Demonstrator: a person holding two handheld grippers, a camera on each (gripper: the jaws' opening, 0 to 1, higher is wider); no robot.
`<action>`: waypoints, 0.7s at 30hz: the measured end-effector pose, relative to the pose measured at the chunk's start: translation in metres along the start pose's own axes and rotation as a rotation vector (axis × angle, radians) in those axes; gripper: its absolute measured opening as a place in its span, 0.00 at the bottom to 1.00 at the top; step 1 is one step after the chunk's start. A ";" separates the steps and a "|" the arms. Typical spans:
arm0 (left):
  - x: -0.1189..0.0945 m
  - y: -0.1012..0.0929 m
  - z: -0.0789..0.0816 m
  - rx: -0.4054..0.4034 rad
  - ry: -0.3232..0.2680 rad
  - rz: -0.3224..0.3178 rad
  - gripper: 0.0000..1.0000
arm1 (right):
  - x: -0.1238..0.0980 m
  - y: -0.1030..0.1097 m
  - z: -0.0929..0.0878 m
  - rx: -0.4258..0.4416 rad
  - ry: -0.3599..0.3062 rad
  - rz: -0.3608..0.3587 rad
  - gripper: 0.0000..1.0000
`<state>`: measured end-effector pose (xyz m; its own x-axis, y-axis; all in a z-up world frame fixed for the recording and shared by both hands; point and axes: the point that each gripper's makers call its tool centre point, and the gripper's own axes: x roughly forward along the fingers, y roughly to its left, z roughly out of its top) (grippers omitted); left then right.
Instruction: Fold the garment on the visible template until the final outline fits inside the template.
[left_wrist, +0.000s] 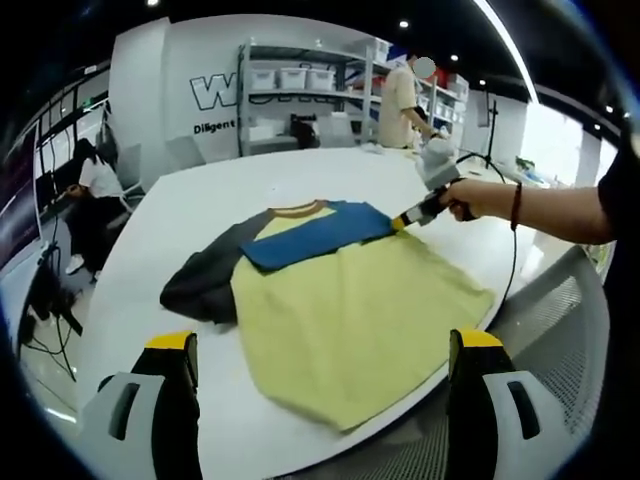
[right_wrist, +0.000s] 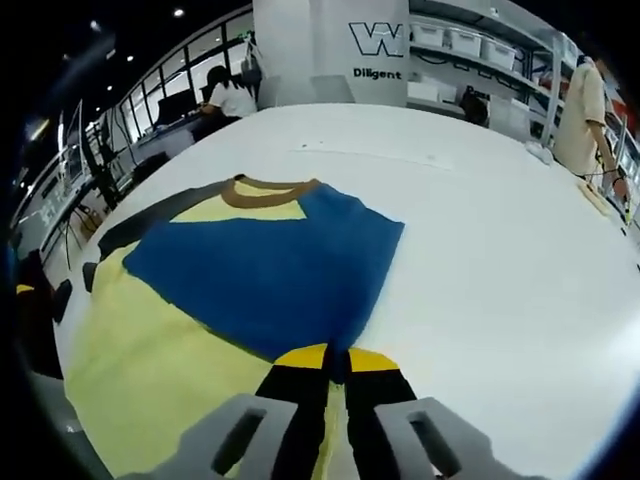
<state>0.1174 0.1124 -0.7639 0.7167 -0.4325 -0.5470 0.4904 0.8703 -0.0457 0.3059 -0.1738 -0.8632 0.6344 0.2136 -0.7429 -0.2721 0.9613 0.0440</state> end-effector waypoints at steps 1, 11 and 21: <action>0.000 0.000 0.000 -0.002 -0.001 0.000 0.99 | 0.000 -0.001 0.000 -0.004 0.003 -0.001 0.00; 0.000 0.000 -0.001 -0.002 0.003 0.001 0.99 | -0.005 -0.023 -0.005 -0.029 0.025 -0.035 0.00; 0.001 0.000 -0.004 -0.001 0.020 -0.001 0.99 | -0.015 -0.040 -0.013 -0.020 0.031 -0.076 0.00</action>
<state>0.1165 0.1124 -0.7677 0.7062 -0.4289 -0.5633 0.4907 0.8701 -0.0474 0.2979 -0.2178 -0.8626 0.6312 0.1345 -0.7638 -0.2388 0.9707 -0.0264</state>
